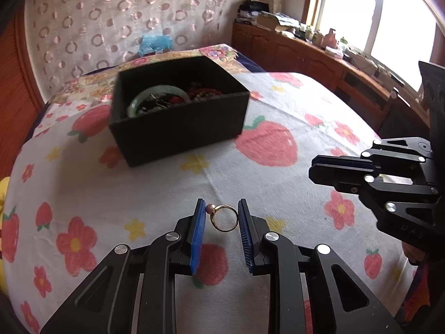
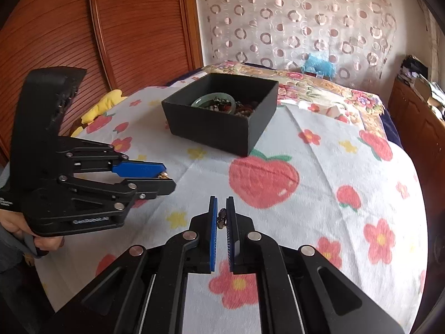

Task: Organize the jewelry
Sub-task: 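Carry the ring and stud over the box and open both tools, then withdraw both tools from the box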

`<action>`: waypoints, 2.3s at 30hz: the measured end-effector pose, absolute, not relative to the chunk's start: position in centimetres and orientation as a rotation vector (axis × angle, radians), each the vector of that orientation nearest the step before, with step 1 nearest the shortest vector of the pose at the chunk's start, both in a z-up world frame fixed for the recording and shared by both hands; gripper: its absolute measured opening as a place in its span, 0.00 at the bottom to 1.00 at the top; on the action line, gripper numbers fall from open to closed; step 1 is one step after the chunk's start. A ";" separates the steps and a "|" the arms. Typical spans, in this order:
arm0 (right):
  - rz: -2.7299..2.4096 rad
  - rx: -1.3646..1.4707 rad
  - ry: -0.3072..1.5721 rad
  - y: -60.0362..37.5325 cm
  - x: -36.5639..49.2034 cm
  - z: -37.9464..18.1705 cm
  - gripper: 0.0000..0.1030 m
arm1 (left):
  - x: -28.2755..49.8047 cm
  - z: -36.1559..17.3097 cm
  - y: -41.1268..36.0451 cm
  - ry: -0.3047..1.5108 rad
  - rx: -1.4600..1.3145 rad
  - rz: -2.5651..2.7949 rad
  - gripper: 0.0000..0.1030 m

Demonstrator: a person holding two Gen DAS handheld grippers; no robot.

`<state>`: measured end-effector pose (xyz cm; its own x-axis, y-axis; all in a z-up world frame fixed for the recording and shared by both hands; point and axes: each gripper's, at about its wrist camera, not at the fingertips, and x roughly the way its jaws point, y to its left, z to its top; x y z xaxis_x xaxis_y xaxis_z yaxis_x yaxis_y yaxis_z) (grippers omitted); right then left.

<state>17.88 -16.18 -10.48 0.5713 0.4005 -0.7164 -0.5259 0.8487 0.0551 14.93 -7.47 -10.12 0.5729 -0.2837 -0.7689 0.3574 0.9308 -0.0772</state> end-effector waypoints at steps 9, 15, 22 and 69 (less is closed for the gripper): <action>0.574 -0.155 0.751 -14.9 21.2 -8.3 0.07 | 15.6 -6.9 -5.7 0.808 0.069 -0.341 0.22; 0.601 -0.141 0.723 -13.7 24.3 -6.8 0.07 | 16.6 -5.5 -5.0 0.776 0.047 -0.325 0.22; 0.625 -0.115 0.710 -12.3 27.7 -6.2 0.07 | 19.0 -4.1 -3.9 0.749 0.045 -0.314 0.22; 0.227 0.003 0.502 -19.2 15.8 -1.8 0.98 | 10.9 1.0 -2.1 0.586 0.036 -0.040 0.93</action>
